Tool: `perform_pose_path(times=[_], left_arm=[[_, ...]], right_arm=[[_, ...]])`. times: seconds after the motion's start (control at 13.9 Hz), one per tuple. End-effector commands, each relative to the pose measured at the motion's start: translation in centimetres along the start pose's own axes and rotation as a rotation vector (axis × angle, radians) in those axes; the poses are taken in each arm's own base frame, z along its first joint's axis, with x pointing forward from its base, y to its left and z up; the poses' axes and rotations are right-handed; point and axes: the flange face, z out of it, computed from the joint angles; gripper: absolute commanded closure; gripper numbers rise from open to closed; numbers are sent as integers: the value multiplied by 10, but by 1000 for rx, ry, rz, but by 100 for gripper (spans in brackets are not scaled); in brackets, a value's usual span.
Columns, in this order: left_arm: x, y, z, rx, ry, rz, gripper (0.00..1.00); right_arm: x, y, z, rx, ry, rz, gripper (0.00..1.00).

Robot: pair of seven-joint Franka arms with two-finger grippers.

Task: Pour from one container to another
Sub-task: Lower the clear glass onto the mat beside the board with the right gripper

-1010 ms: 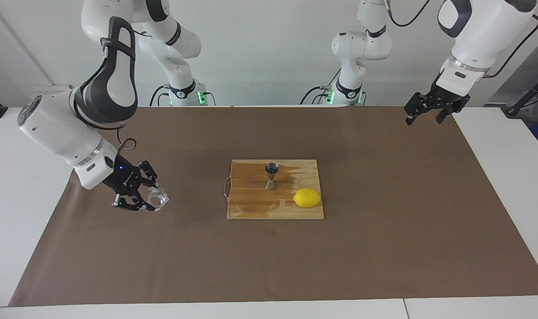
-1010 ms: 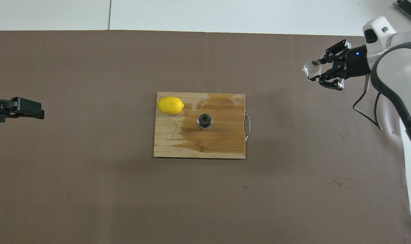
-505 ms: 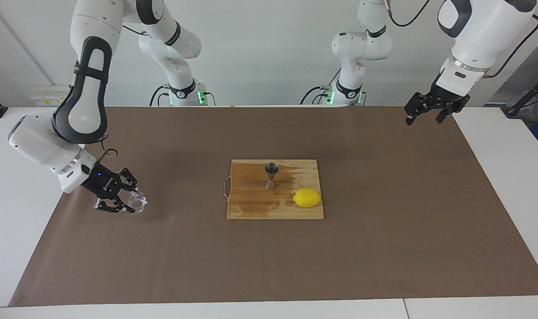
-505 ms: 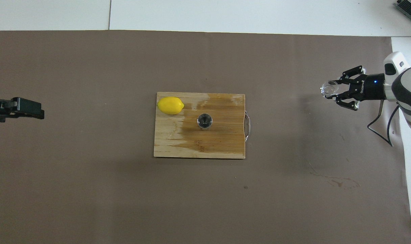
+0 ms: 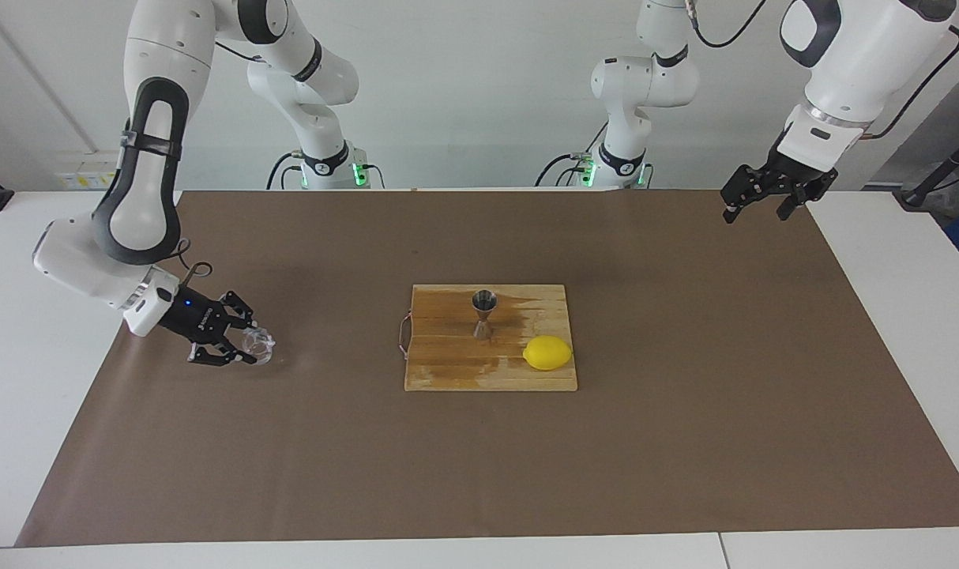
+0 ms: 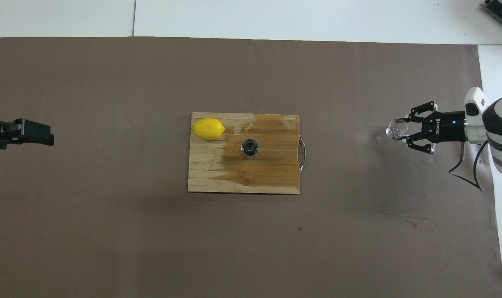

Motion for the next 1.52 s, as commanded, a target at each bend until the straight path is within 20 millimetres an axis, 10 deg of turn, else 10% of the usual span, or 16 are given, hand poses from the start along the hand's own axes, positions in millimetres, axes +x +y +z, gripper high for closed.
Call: perform_pose_path(times=[0.0,0.72,1.44], left_arm=[[-8,-2,0,18,-6,-10,0],[-8,-2,0,18,-6,-10,0],[-8,-2,0,18,-6,-10,0]], right_arm=[[-6,-17,3,16,45,-80,84],[-55,-20,18,-64,127,-107,81],[-62,-22,16,-67,136,-88,79]])
